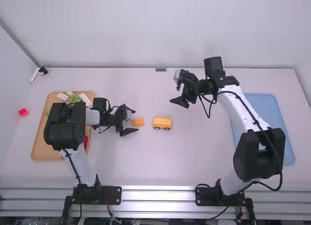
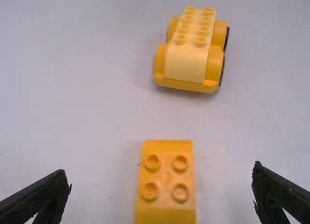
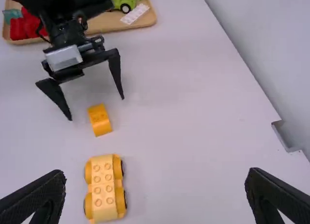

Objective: Assemble lego blocks to make yellow taxi

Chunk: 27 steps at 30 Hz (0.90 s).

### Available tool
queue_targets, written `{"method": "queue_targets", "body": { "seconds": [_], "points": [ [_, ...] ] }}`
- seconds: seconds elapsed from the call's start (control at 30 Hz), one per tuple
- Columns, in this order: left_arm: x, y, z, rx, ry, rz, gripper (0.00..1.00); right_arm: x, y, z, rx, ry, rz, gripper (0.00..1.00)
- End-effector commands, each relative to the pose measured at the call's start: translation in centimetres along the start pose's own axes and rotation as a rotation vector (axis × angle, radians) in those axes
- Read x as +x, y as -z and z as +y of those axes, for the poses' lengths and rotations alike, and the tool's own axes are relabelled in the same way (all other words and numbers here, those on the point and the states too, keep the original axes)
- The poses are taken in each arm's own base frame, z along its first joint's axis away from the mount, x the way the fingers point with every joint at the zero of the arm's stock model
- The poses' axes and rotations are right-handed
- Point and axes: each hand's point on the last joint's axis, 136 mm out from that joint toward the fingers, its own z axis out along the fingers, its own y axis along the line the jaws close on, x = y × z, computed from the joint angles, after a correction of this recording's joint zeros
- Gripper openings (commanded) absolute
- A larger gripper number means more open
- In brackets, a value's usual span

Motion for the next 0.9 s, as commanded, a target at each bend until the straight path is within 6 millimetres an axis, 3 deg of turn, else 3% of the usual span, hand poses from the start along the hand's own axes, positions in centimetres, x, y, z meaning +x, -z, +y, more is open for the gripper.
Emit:
{"method": "queue_targets", "body": {
  "seconds": [0.0, 0.1, 0.23, 0.3, 0.37, 0.4, 0.47, 0.6, 0.87],
  "points": [
    [-0.8, -0.3, -0.2, 0.023, -0.001, -0.042, 0.99, -0.2, -0.2, 0.8, -0.024, 0.033, -0.069, 0.99],
    [-0.5, -0.7, -0.5, 0.028, -0.012, -0.014, 0.99, 0.1, 0.0, 0.6, -0.022, -0.040, -0.086, 0.99],
    [0.4, -0.8, -0.4, 0.018, -0.014, 0.032, 1.00, 3.3, -2.0, 2.0, -0.057, -0.083, -0.077, 0.99],
    [0.4, -0.9, -0.5, 0.020, -0.029, 0.033, 1.00, 3.4, -2.6, 2.6, -0.077, -0.072, -0.105, 0.99],
    [0.6, -0.8, -0.7, 0.021, -0.049, 0.038, 0.91, 1.7, -2.3, 3.0, -0.114, -0.007, -0.247, 0.99],
    [0.7, -0.7, -0.7, 0.021, -0.049, 0.039, 0.77, 0.7, -1.6, 2.8, -0.121, 0.030, -0.310, 0.99],
    [0.7, -0.8, -0.8, 0.025, -0.046, 0.041, 0.71, 0.3, -0.9, 2.3, -0.107, 0.038, -0.332, 0.99],
    [0.6, -0.8, -0.7, 0.029, -0.039, 0.043, 0.73, 2.2, -1.2, 1.4, -0.051, -0.075, -0.223, 0.99],
    [1.0, -1.4, -0.9, 0.038, -0.048, 0.061, 0.54, 2.6, -1.4, 1.7, -0.076, -0.132, -0.221, 0.99]
  ]
}}
